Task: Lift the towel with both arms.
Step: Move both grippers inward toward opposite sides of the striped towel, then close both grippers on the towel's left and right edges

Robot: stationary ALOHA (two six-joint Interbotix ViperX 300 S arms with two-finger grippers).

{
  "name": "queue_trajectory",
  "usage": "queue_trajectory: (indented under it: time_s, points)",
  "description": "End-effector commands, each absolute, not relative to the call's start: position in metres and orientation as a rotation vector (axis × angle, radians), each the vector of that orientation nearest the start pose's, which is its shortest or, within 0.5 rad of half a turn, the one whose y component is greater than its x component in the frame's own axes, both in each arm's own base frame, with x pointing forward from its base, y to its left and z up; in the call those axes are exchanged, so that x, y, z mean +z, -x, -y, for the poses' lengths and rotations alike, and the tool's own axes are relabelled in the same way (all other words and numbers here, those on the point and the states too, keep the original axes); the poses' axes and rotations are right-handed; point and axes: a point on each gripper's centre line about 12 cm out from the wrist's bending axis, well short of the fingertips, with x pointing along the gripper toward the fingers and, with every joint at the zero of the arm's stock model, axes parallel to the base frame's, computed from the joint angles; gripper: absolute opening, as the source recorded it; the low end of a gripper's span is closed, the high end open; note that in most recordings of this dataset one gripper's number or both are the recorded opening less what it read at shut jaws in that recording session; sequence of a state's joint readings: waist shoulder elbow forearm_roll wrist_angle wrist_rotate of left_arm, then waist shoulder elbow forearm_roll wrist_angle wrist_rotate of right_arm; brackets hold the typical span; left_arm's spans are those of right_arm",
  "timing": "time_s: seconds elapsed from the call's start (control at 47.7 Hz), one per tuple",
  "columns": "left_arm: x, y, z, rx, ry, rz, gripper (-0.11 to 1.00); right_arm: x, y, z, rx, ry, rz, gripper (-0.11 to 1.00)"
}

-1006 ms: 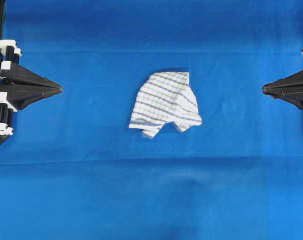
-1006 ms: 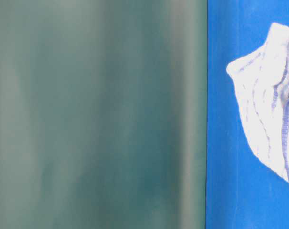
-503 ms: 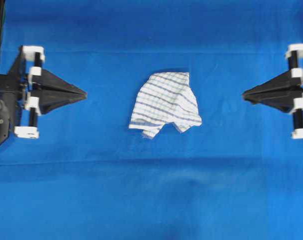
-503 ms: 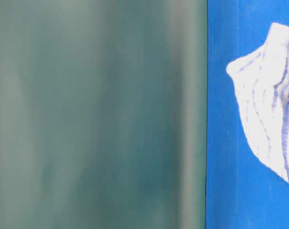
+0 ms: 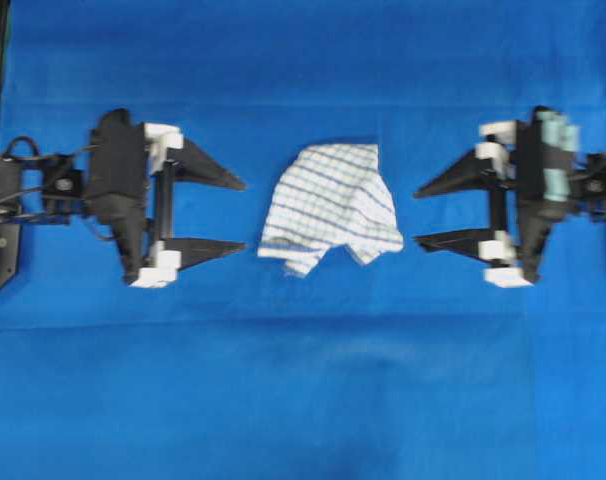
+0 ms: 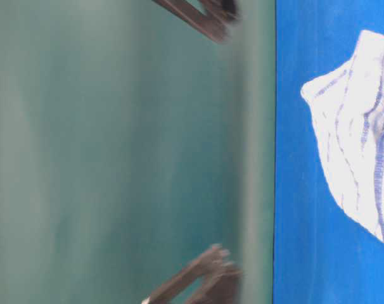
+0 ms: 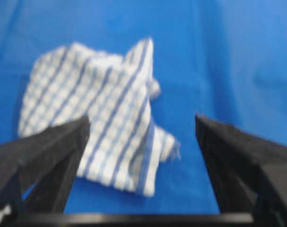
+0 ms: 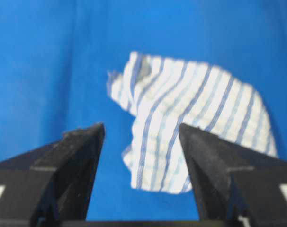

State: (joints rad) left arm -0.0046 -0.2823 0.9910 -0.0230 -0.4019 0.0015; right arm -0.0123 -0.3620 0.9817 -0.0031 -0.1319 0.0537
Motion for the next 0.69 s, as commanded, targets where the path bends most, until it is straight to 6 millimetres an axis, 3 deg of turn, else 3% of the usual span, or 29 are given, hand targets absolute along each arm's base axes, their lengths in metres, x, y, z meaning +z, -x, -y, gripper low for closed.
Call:
queue_trajectory:
  time_s: [0.0,0.272,0.671]
  points:
    - [0.198,-0.327,0.001,0.008,0.021,-0.305,0.9,0.196,-0.312,0.005,-0.028,-0.056,-0.498,0.61]
    - [0.153,-0.347,0.0,0.014,0.019,-0.374,0.88,0.147,-0.339,0.011,-0.048,-0.06,-0.623,0.59]
    - [0.093,-0.368,-0.005,0.032,0.025,-0.488,0.88,0.097,-0.358,0.019,-0.07,-0.069,-0.725,0.59]
